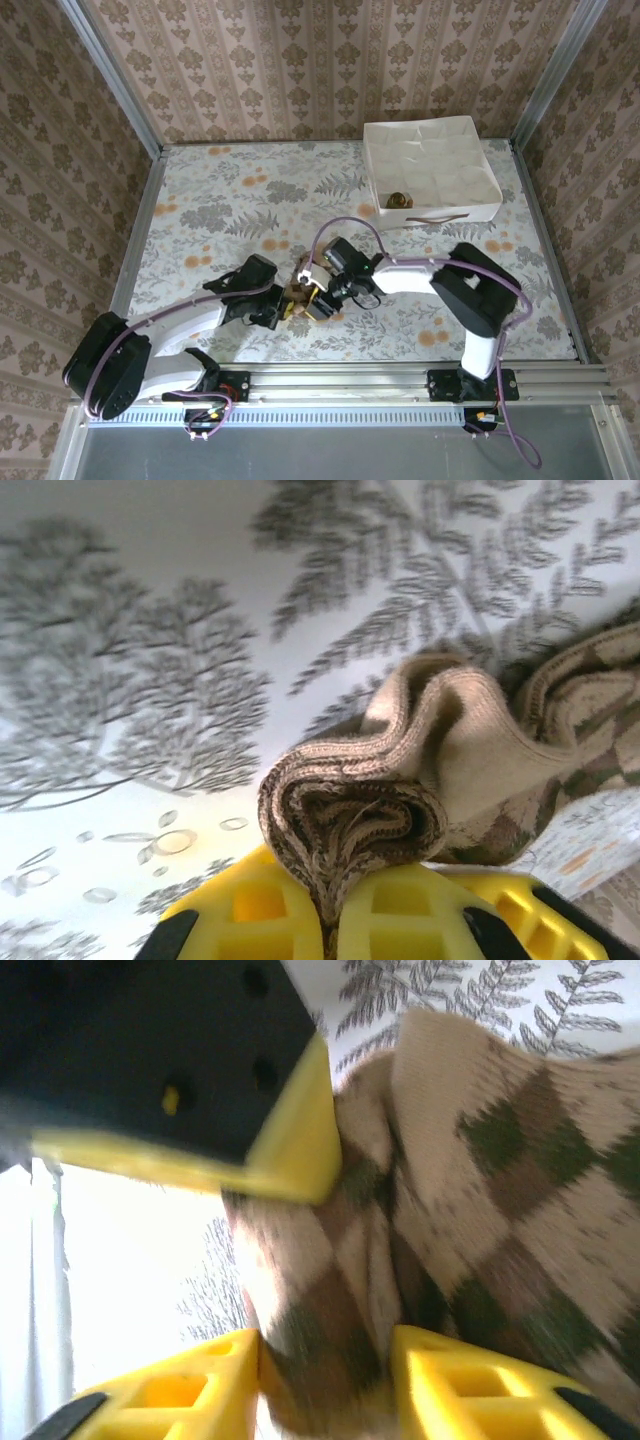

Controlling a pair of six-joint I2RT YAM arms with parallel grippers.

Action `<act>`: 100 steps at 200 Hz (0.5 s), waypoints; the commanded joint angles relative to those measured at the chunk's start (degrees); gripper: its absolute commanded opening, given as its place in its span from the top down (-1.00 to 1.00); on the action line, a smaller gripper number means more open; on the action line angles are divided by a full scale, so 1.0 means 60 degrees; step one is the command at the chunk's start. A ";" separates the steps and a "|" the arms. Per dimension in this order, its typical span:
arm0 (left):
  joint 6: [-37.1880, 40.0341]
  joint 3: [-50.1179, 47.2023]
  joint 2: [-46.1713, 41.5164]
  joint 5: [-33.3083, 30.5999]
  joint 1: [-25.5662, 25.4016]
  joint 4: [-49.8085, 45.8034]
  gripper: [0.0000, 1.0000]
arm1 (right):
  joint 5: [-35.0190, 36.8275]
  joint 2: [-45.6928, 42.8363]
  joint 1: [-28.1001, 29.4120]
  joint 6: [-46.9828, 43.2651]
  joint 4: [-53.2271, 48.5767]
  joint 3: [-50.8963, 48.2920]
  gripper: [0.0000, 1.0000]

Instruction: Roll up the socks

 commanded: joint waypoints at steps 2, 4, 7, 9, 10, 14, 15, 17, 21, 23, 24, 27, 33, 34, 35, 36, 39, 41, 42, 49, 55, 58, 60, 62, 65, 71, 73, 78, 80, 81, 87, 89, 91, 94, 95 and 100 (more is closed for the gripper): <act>-0.0359 -0.0202 0.0117 -0.0317 -0.0006 -0.3361 1.00 | 0.3472 -0.1609 0.1009 -0.1515 0.1225 -0.1249 0.04; -0.0331 -0.0153 0.0117 -0.0331 0.0011 -0.3421 1.00 | 0.3618 -0.1701 0.1106 -0.1657 0.1352 -0.1306 0.03; -0.0289 -0.0105 0.0124 -0.0339 0.0024 -0.3477 1.00 | 0.3828 -0.1816 0.1208 -0.1821 0.1452 -0.1363 0.03; -0.0248 -0.0070 0.0130 -0.0340 0.0030 -0.3520 1.00 | 0.3963 -0.1870 0.1302 -0.1931 0.1478 -0.1382 0.02; -0.0231 -0.0052 0.0138 -0.0340 0.0041 -0.3544 1.00 | 0.4032 -0.1896 0.1347 -0.1959 0.1485 -0.1385 0.02; -0.0174 0.0019 0.0177 -0.0340 0.0066 -0.3633 1.00 | 0.4258 -0.1962 0.1505 -0.2161 0.1439 -0.1368 0.02; -0.0158 0.0030 0.0183 -0.0340 0.0066 -0.3652 1.00 | 0.4348 -0.1972 0.1551 -0.2199 0.1422 -0.1356 0.02; -0.0127 0.0074 0.0207 -0.0329 0.0077 -0.3688 1.00 | 0.4511 -0.1979 0.1644 -0.2282 0.1383 -0.1340 0.02; -0.0086 0.0128 0.0263 -0.0307 0.0095 -0.3750 1.00 | 0.4804 -0.1981 0.1817 -0.2424 0.1299 -0.1286 0.02; -0.0054 0.0157 0.0285 -0.0291 0.0106 -0.3779 1.00 | 0.4951 -0.1970 0.1894 -0.2503 0.1261 -0.1279 0.02; -0.0046 0.0172 0.0289 -0.0286 0.0115 -0.3791 1.00 | 0.5024 -0.1961 0.1936 -0.2538 0.1244 -0.1267 0.02; 0.0006 0.0208 0.0349 -0.0258 0.0131 -0.3788 1.00 | 0.5211 -0.1933 0.2055 -0.2631 0.1206 -0.1247 0.03; 0.0064 0.0275 0.0454 -0.0199 0.0165 -0.3816 1.00 | 0.5586 -0.1871 0.2298 -0.2842 0.1218 -0.1227 0.03; 0.0086 0.0282 0.0476 -0.0189 0.0166 -0.3824 1.00 | 0.5642 -0.1860 0.2328 -0.2876 0.1230 -0.1227 0.02; 0.0097 0.0293 0.0494 -0.0177 0.0167 -0.3828 1.00 | 0.5699 -0.1847 0.2366 -0.2908 0.1244 -0.1227 0.02; 0.0110 0.0305 0.0511 -0.0163 0.0175 -0.3837 1.00 | 0.5757 -0.1834 0.2399 -0.2938 0.1258 -0.1227 0.03; 0.0132 0.0337 0.0556 -0.0140 0.0189 -0.3846 1.00 | 0.5914 -0.1791 0.2490 -0.3038 0.1329 -0.1227 0.03; 0.0161 0.0363 0.0593 -0.0125 0.0196 -0.3846 1.00 | 0.5982 -0.1772 0.2560 -0.3081 0.1374 -0.1227 0.02; 0.0171 0.0370 0.0611 -0.0115 0.0197 -0.3861 1.00 | 0.6031 -0.1760 0.2591 -0.3105 0.1389 -0.1227 0.02; 0.0239 0.0438 0.0703 -0.0093 0.0212 -0.3876 1.00 | 0.6267 -0.1646 0.2773 -0.3271 0.1486 -0.1195 0.02; 0.0305 0.0498 0.0777 -0.0077 0.0238 -0.3890 1.00 | 0.6484 -0.1531 0.2920 -0.3388 0.1535 -0.1125 0.02; 0.0334 0.0515 0.0807 -0.0075 0.0248 -0.3902 1.00 | 0.6572 -0.1473 0.2986 -0.3444 0.1559 -0.1070 0.02; 0.0351 0.0528 0.0824 -0.0069 0.0254 -0.3904 1.00 | 0.6630 -0.1429 0.3017 -0.3479 0.1556 -0.1038 0.02; 0.0366 0.0543 0.0850 -0.0063 0.0267 -0.3916 1.00 | 0.6674 -0.1385 0.3047 -0.3503 0.1556 -0.1008 0.02; 0.0380 0.0562 0.0873 -0.0051 0.0291 -0.3919 1.00 | 0.6728 -0.1326 0.3090 -0.3542 0.1555 -0.0967 0.02; 0.0427 0.0594 0.0927 -0.0034 0.0311 -0.3916 1.00 | 0.6772 -0.1197 0.3179 -0.3653 0.1527 -0.0862 0.02; 0.0437 0.0607 0.0942 -0.0033 0.0329 -0.3915 1.00 | 0.6790 -0.1163 0.3209 -0.3693 0.1523 -0.0839 0.02; 0.0479 0.0625 0.0973 -0.0019 0.0342 -0.3898 1.00 | 0.6841 -0.1053 0.3282 -0.3782 0.1543 -0.0780 0.02; 0.0486 0.0636 0.0986 -0.0018 0.0355 -0.3893 1.00 | 0.6862 -0.1017 0.3307 -0.3824 0.1549 -0.0756 0.02; 0.0487 0.0638 0.0991 -0.0018 0.0357 -0.3899 1.00 | 0.6881 -0.0994 0.3317 -0.3836 0.1564 -0.0750 0.02; 0.0556 0.0662 0.1035 -0.0005 0.0392 -0.3897 1.00 | 0.6899 -0.0874 0.3378 -0.3923 0.1567 -0.0670 0.02; 0.0571 0.0668 0.1049 -0.0004 0.0400 -0.3903 1.00 | 0.6902 -0.0833 0.3401 -0.3943 0.1551 -0.0652 0.02; 0.0583 0.0680 0.1064 0.0008 0.0413 -0.3905 1.00 | 0.6911 -0.0797 0.3418 -0.3981 0.1551 -0.0636 0.02; 0.0608 0.0687 0.1079 0.0011 0.0428 -0.3905 1.00 | 0.6937 -0.0734 0.3447 -0.4011 0.1558 -0.0604 0.03; 0.0607 0.0693 0.1082 0.0019 0.0430 -0.3913 1.00 | 0.6940 -0.0721 0.3460 -0.4017 0.1554 -0.0593 0.03; 0.0637 0.0699 0.1113 0.0026 0.0452 -0.3906 1.00 | 0.6983 -0.0634 0.3506 -0.4098 0.1591 -0.0549 0.03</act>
